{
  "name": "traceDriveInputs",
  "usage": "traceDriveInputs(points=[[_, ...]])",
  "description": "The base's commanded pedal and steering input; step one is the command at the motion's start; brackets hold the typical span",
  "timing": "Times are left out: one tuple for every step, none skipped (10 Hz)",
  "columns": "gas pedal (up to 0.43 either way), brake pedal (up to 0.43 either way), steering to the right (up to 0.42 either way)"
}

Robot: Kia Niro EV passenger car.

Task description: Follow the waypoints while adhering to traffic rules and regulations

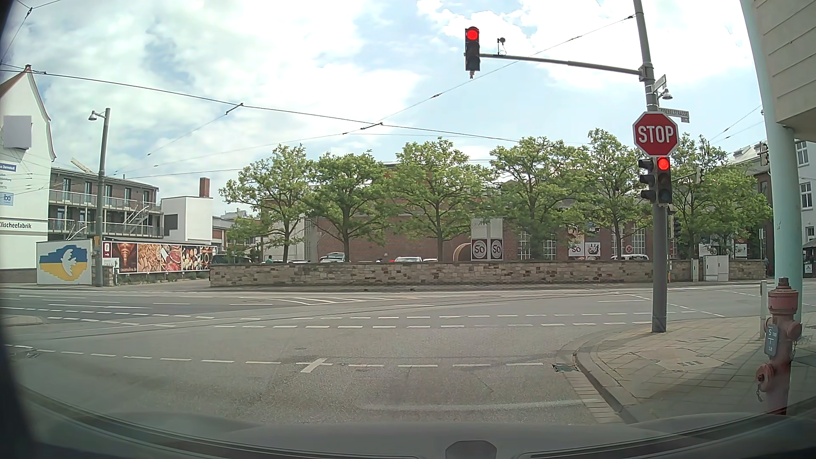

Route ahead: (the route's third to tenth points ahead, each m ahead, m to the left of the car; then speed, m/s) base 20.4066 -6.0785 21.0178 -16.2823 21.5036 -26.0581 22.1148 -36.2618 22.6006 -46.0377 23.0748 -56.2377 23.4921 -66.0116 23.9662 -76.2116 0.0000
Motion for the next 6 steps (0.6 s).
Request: traceDriveInputs(points=[[0.000, 0.323, 0.036], [0.000, 0.323, 0.036], [0.000, 0.323, 0.036], [0.000, 0.323, 0.036], [0.000, 0.323, 0.036], [0.000, 0.323, 0.036]])
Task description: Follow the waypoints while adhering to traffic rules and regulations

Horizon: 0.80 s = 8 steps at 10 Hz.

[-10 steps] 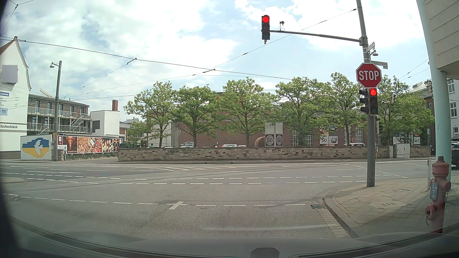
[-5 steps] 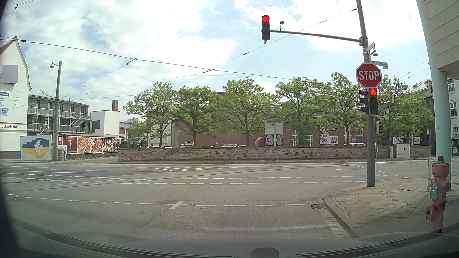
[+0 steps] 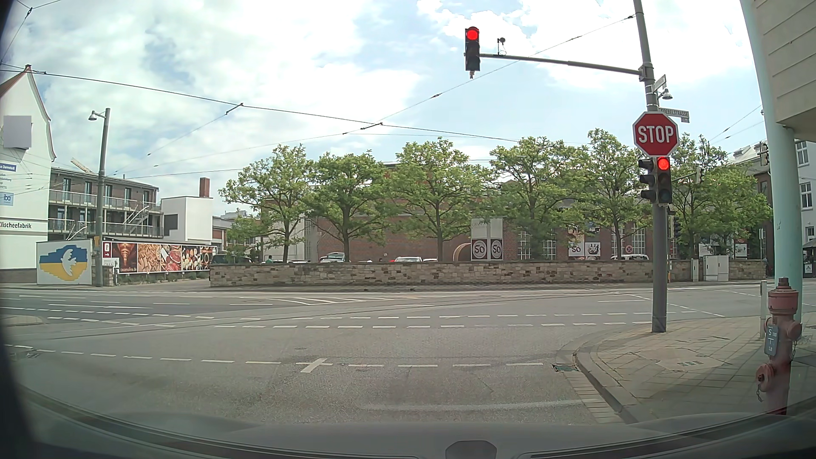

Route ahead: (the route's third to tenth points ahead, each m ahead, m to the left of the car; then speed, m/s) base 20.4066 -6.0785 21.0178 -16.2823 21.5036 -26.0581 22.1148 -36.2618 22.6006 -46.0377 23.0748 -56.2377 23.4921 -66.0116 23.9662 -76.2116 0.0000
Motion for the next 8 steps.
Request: traceDriveInputs(points=[[0.000, 0.323, 0.036], [0.000, 0.323, 0.036], [0.000, 0.323, 0.036], [0.000, 0.323, 0.036], [0.000, 0.323, 0.036], [0.000, 0.323, 0.036], [0.000, 0.323, 0.036], [0.000, 0.323, 0.036]])
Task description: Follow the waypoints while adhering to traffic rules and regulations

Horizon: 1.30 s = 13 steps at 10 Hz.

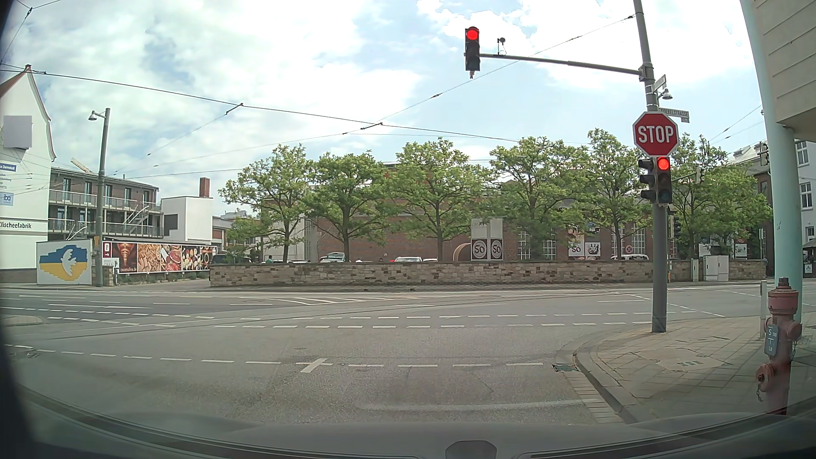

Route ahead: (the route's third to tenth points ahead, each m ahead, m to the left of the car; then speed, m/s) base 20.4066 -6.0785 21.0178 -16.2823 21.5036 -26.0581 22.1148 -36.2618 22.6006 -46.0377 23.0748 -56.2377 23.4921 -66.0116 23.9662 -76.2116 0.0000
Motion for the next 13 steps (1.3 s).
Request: traceDriveInputs(points=[[0.000, 0.323, 0.036], [0.000, 0.323, 0.036], [0.000, 0.323, 0.036], [0.000, 0.323, 0.036], [0.000, 0.323, 0.036], [0.000, 0.317, 0.036], [0.000, 0.323, 0.036], [0.000, 0.323, 0.036], [0.000, 0.323, 0.036], [0.000, 0.323, 0.036], [0.000, 0.323, 0.036], [0.000, 0.317, 0.036], [0.000, 0.323, 0.036]])
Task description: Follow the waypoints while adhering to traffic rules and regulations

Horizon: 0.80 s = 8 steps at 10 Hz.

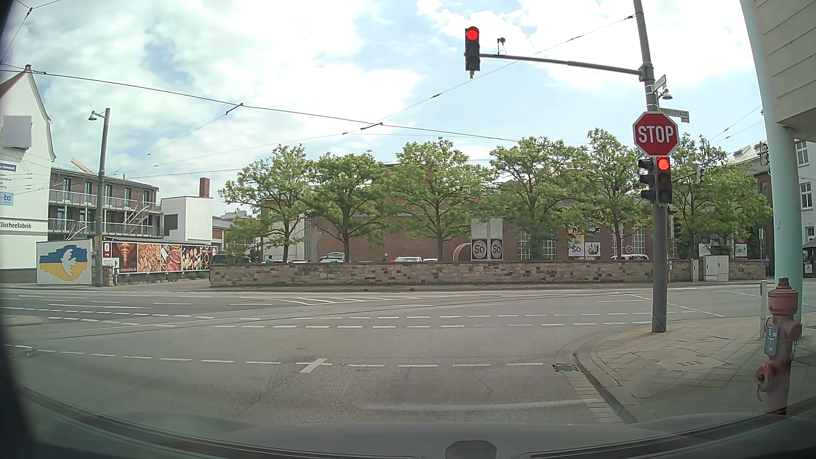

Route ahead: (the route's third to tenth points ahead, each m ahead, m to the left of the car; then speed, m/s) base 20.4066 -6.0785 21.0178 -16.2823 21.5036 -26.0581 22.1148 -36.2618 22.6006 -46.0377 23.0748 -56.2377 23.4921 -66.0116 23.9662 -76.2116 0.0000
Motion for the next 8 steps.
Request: traceDriveInputs(points=[[0.000, 0.323, 0.036], [0.000, 0.323, 0.036], [0.000, 0.323, 0.036], [0.000, 0.323, 0.036], [0.000, 0.323, 0.036], [0.000, 0.323, 0.036], [0.000, 0.323, 0.036], [0.000, 0.323, 0.036]])
